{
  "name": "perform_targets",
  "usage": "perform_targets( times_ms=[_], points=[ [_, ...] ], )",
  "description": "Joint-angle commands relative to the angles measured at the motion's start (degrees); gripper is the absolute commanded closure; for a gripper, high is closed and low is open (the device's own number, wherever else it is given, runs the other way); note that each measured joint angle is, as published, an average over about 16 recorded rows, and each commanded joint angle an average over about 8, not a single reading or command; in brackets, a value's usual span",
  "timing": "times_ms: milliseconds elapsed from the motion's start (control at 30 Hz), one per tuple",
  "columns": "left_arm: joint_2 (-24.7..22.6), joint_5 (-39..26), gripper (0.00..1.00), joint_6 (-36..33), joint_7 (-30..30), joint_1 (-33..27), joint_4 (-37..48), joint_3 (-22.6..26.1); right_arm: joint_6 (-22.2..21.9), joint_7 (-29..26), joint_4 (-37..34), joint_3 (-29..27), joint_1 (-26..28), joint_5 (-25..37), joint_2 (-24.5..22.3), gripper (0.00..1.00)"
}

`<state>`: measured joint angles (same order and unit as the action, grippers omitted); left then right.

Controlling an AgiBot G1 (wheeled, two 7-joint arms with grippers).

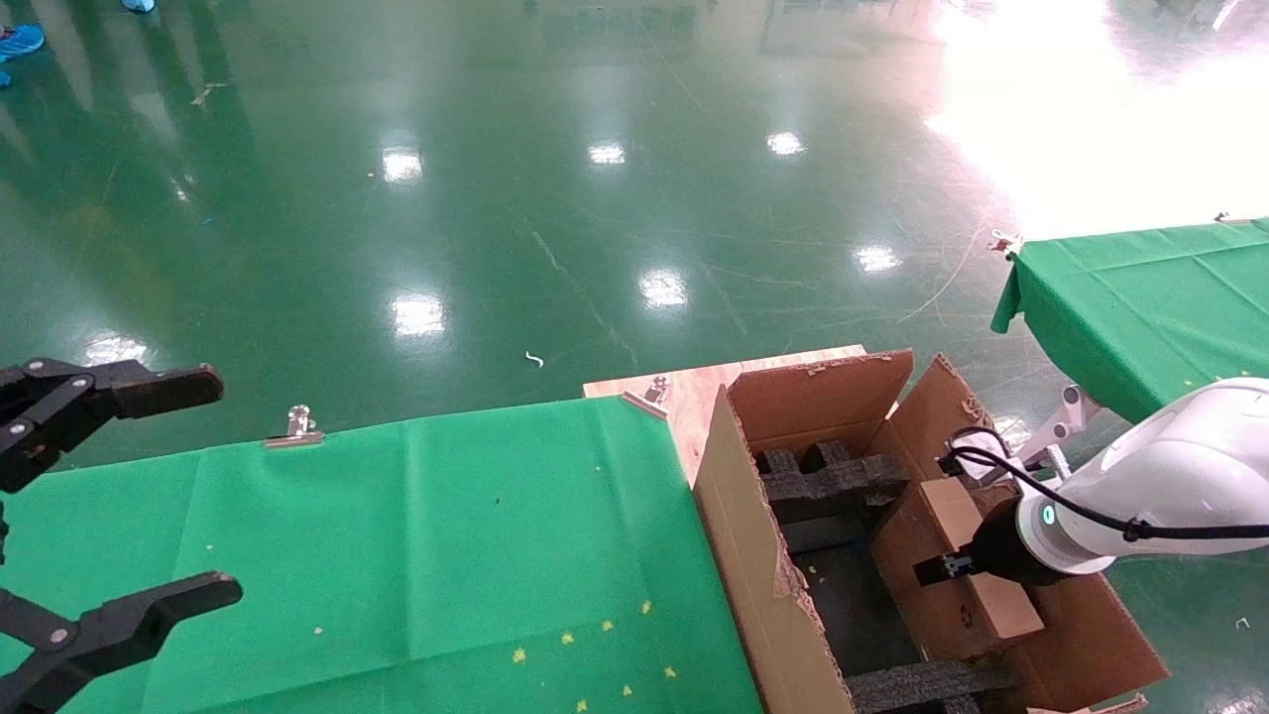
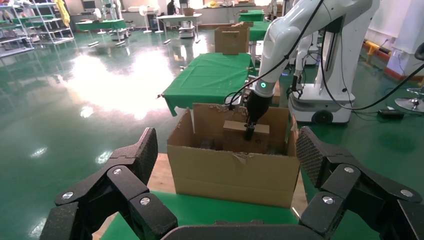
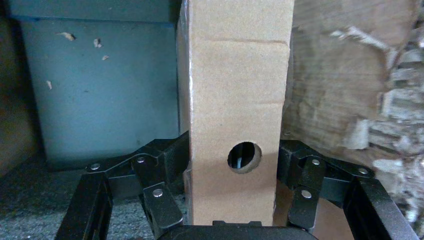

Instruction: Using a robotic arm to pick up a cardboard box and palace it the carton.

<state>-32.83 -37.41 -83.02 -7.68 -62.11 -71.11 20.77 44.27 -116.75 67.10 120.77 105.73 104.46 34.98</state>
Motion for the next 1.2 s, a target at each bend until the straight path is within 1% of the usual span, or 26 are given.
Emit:
perform_targets(
  times_ms=[33,100,133,967,1200],
  points=[
    [0.0,0.0,0.0,0.0,0.0,0.0,0.0,0.0,-0.2,0.9,-0.5,0.0,-0.3,-0.7,0.2,0.27],
    [0.0,0.0,0.0,0.0,0.0,0.0,0.0,0.0,-0.3,1.1,-0.6,-0.1,-0.4,-0.9,0.3,0.04],
    [0.0,0.0,0.0,0.0,0.0,0.0,0.0,0.0,-0.3,1.1,-0.6,-0.1,-0.4,-1.0,0.3,0.0],
    [0.0,0.0,0.0,0.0,0.0,0.0,0.0,0.0,0.4,0.6,-0.2,-0.2,0.8,-0.3,-0.3,0.0],
    [0.0,0.0,0.0,0.0,0.0,0.0,0.0,0.0,0.5,0.8,1.0,-1.1,3.3,-0.2,-0.9,0.0]
  ],
)
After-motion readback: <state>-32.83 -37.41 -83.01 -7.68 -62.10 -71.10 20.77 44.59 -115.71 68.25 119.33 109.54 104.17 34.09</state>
